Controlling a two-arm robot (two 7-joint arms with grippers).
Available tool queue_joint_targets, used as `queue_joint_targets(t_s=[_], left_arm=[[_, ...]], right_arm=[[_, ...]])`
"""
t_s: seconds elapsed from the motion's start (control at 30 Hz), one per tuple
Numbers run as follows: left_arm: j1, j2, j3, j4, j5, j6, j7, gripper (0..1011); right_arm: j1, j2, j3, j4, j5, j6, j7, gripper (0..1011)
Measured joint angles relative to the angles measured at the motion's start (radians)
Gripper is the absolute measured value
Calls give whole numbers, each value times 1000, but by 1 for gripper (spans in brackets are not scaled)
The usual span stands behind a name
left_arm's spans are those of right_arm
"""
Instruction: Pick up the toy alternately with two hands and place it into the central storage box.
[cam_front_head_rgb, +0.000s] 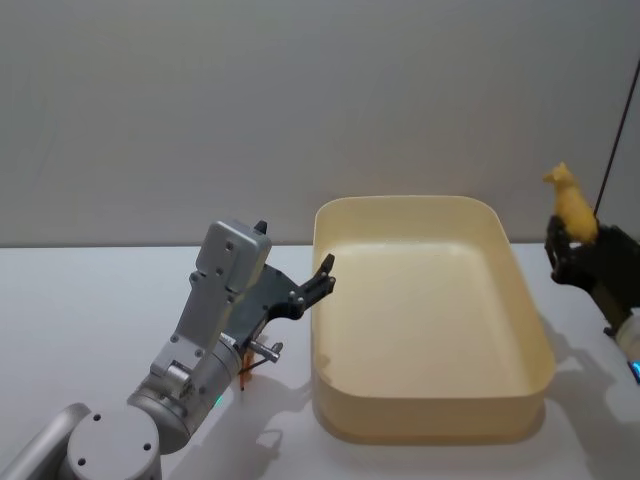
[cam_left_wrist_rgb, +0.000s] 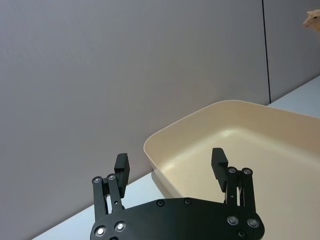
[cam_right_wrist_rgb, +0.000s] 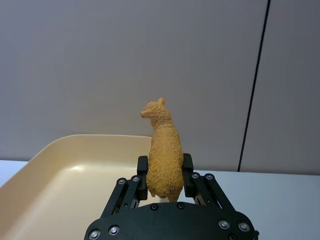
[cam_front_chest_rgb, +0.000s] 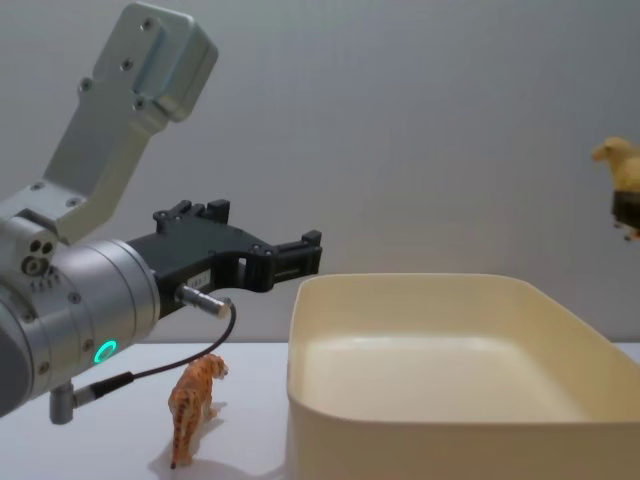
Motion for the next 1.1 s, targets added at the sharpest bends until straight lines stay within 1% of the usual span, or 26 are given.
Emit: queue_joint_targets(t_s=[0.27,0.43,0.53,0.67,0.73,0.77,0.8,0.83,0.93,1.1], left_arm=[[0,0,0,0,0,0,0,1001],[0,0,0,0,0,0,0,1001],[0,0,0,0,0,0,0,1001],[0,0,0,0,0,0,0,1001],[0,0,0,0,0,0,0,1001],[0,0,0,0,0,0,0,1001],[0,0,0,0,0,0,0,1001],[0,0,0,0,0,0,0,1001],[0,0,0,0,0,0,0,1001],[0,0,0,0,0,0,0,1001]], right_arm=[[42,-26,-20,35,-39,53,42,364],[69,-44,-38,82,-77,88,80,364],[85,-54,-49,109,-97,101,99,387],[98,-63,-57,134,-115,114,117,537],[102,-66,-60,142,-121,119,123,572],[106,-69,-63,149,-126,122,128,616],[108,-70,-64,152,-128,124,130,626],[111,-72,-65,157,-132,127,135,695],[114,-74,-66,161,-134,128,137,753],[115,-72,-60,156,-129,121,135,915]])
